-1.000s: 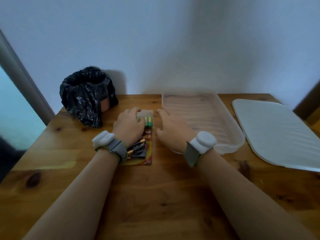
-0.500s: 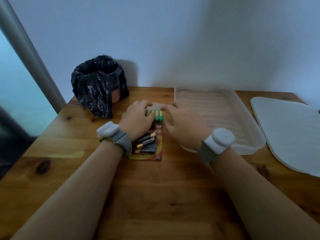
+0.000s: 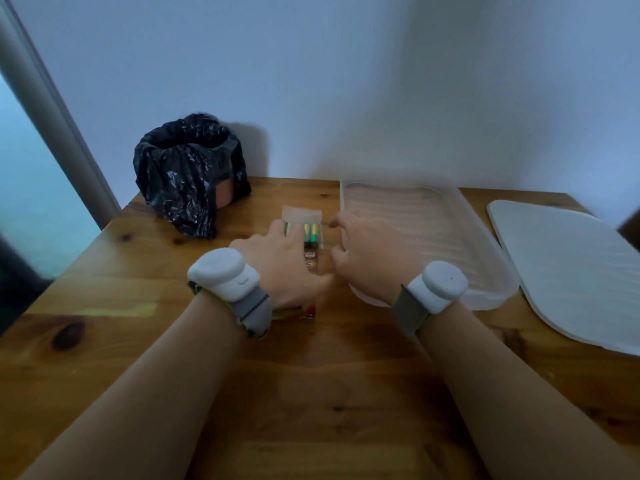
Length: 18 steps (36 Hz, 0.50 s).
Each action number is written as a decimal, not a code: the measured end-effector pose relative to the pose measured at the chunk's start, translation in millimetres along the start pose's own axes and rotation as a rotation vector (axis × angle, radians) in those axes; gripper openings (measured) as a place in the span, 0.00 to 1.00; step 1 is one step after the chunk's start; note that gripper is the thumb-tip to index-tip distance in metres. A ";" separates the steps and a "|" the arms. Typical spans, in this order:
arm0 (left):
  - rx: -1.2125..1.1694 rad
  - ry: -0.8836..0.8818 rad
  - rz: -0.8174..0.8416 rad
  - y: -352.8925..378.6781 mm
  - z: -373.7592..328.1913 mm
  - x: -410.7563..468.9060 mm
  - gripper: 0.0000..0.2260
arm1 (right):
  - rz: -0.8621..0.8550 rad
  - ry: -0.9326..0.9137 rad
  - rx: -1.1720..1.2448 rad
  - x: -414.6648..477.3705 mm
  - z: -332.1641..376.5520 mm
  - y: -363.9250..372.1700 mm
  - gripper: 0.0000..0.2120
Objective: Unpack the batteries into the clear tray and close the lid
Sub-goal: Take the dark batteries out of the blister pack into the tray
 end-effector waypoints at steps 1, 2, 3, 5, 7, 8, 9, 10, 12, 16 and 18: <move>0.010 0.010 0.004 1.3 -1.3 -0.6 0.43 | -0.002 0.004 0.011 -0.1 0.2 0.2 0.18; 0.011 0.020 0.017 2.7 -2.1 -1.0 0.43 | -0.003 0.006 0.019 0.3 0.0 0.9 0.18; 0.006 0.027 0.038 4.3 -2.0 -0.8 0.43 | -0.006 0.004 0.024 0.7 0.4 0.9 0.17; 0.006 0.038 0.084 8.9 -2.1 -1.0 0.46 | -0.002 0.008 0.032 1.6 0.4 2.0 0.17; 0.022 0.045 0.093 12.0 -3.2 -0.8 0.47 | 0.004 0.011 0.034 2.0 0.5 2.6 0.17; 0.020 0.043 0.089 12.6 -3.4 -0.2 0.46 | 0.002 0.010 0.032 2.1 0.5 2.8 0.17; 0.013 0.038 0.090 13.5 -3.5 0.9 0.46 | -0.002 0.012 0.025 2.0 0.3 2.9 0.17; 0.003 0.032 0.094 14.3 -3.5 1.9 0.45 | -0.010 0.013 0.015 1.9 0.1 2.8 0.17; -0.008 0.025 0.105 15.4 -3.8 3.7 0.43 | -0.029 0.011 -0.003 1.3 0.3 1.8 0.17; -0.025 0.027 0.076 14.0 -5.7 6.4 0.36 | -0.040 -0.002 -0.008 0.1 1.6 -0.4 0.17; -0.045 0.023 0.062 13.1 -5.8 7.0 0.33 | -0.042 -0.006 -0.005 0.0 1.9 -1.3 0.18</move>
Point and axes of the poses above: each hand's wrist, its own x-axis towards the middle knuckle, its own y-axis out of the palm, z = x × y, the point moved 8 cm from there along x, towards the middle knuckle, and after that the axes turned 1 degree about z, right-handed, at the moved point
